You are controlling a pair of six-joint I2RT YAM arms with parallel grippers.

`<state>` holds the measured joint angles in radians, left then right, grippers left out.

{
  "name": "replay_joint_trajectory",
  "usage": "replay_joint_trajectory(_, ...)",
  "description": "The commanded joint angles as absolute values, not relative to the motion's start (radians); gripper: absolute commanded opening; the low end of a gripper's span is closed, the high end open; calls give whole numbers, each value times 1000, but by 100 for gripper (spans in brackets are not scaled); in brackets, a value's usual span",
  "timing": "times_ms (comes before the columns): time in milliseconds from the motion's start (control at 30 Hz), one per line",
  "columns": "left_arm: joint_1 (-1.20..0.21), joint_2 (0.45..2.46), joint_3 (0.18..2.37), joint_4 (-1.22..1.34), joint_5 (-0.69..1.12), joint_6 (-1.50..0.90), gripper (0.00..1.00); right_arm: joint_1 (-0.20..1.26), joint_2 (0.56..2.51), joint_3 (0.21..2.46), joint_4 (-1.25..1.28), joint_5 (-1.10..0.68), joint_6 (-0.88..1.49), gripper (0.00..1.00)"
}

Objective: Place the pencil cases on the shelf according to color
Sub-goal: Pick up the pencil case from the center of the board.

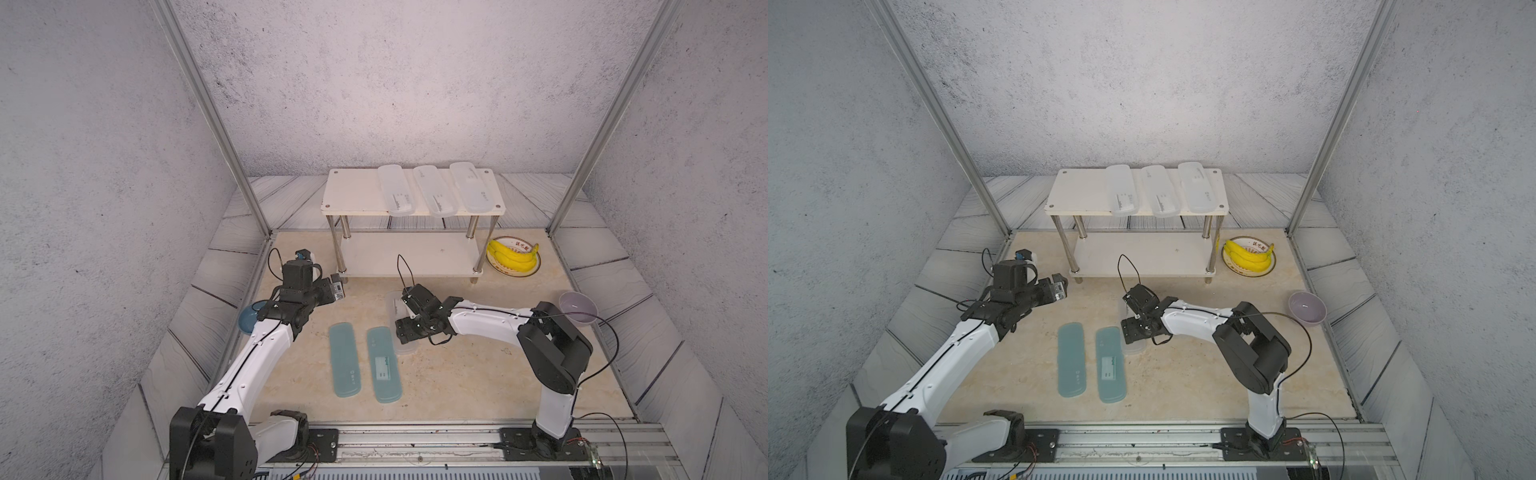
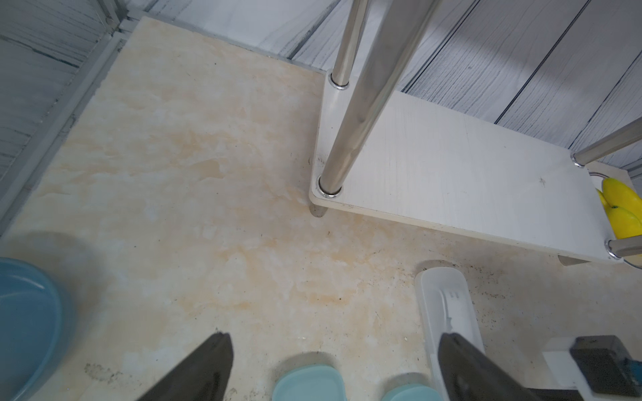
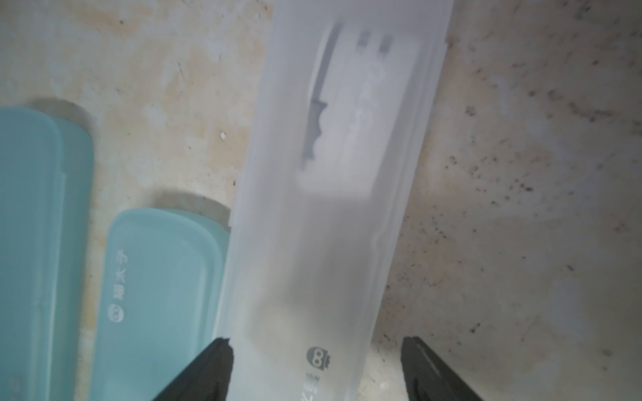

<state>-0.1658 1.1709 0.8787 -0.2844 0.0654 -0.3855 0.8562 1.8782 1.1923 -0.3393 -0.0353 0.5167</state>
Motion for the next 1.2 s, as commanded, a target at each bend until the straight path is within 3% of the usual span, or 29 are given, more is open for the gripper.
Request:
replay_joint_trajectory(0, -163, 1181, 884, -281, 50, -390, 99, 863, 1914, 1219, -371, -29, 521, 82)
replay_joint_trajectory(133, -160, 1202, 915, -289, 105, -412, 99, 866, 1929, 1203, -347, -57, 532, 81)
replay_joint_trajectory(300, -160, 1205, 920, -264, 153, -435, 99, 859, 1909, 1174, -403, 52, 552, 81)
replay_joint_trajectory(633, -160, 1196, 894, -256, 175, -435, 99, 759, 1745, 959, -362, 52, 542, 81)
replay_joint_trajectory(867, -159, 1157, 869, -259, 125, -426, 99, 781, 1652, 1002, -334, -41, 520, 82)
replay_joint_trajectory(1167, -154, 1131, 839, -255, 138, -435, 99, 831, 1776, 1114, -331, -45, 517, 82)
